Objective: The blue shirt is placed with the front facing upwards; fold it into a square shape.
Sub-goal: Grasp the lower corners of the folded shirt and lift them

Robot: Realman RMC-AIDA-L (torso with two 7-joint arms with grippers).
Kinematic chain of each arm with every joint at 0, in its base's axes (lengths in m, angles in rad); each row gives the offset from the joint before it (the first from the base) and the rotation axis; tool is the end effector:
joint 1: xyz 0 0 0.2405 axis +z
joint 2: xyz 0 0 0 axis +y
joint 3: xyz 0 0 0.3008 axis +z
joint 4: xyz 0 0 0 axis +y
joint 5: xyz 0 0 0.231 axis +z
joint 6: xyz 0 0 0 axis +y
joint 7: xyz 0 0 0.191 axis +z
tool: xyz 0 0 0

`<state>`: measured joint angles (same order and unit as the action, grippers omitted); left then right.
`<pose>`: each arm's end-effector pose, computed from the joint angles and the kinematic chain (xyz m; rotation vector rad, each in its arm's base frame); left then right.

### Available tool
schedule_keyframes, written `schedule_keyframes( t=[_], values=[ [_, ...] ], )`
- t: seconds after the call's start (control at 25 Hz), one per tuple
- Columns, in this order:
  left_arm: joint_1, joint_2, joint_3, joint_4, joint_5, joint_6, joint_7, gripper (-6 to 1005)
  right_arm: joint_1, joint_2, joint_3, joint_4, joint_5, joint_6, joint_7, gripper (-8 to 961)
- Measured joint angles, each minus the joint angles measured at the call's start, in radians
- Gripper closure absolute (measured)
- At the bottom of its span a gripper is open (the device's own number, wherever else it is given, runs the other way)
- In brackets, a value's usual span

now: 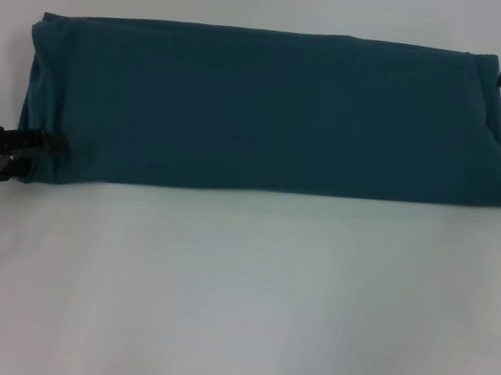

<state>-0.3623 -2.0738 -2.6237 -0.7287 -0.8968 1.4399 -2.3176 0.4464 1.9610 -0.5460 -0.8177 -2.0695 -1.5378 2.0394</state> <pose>-0.4065 0.3351 -0.0360 -1.9236 -2.0039 -0.6065 0.3578 0.3938 0.0460 -2.2600 1.3872 0.6754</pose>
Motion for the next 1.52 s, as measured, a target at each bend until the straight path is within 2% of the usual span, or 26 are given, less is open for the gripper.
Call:
schedule_keyframes(
  t=[0.6, 0.92, 1.52],
  values=[
    [-0.045, -0.005, -0.001, -0.001, 0.001, 0.043, 0.022, 238, 0.000, -0.004, 0.002, 0.000, 0.000, -0.013, 0.000, 131],
    [0.000, 0.001, -0.041, -0.047, -0.002, 0.032, 0.004, 237, 0.001, -0.004, 0.001, 0.000, 0.000, -0.014, 0.002, 134],
    [-0.011, 0.009, -0.038, -0.019, 0.021, 0.023, -0.040, 240, 0.003, -0.006, 0.007, 0.000, 0.001, -0.017, 0.005, 141]
  ],
)
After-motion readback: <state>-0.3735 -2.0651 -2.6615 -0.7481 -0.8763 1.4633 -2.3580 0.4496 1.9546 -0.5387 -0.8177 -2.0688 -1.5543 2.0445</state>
